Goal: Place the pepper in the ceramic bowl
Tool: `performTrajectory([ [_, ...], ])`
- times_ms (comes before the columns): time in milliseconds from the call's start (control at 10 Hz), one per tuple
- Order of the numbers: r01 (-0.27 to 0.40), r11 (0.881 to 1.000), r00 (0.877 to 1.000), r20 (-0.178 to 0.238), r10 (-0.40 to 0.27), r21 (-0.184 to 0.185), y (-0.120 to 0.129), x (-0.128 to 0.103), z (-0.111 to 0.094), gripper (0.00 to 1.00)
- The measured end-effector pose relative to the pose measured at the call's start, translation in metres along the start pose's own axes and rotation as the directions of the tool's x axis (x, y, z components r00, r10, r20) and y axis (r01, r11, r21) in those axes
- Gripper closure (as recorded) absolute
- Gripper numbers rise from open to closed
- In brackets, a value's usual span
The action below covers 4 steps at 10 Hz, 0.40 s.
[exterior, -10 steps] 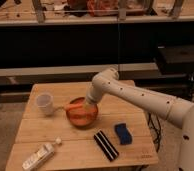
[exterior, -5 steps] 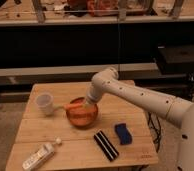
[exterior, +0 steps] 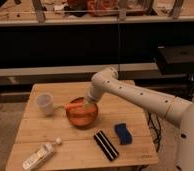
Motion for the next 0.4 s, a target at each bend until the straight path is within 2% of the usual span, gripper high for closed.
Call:
performTrajectory([
  [400,0.0,1.0,1.0,0.0,0.0,0.0,-0.0019,-0.0006,0.0005,0.51],
])
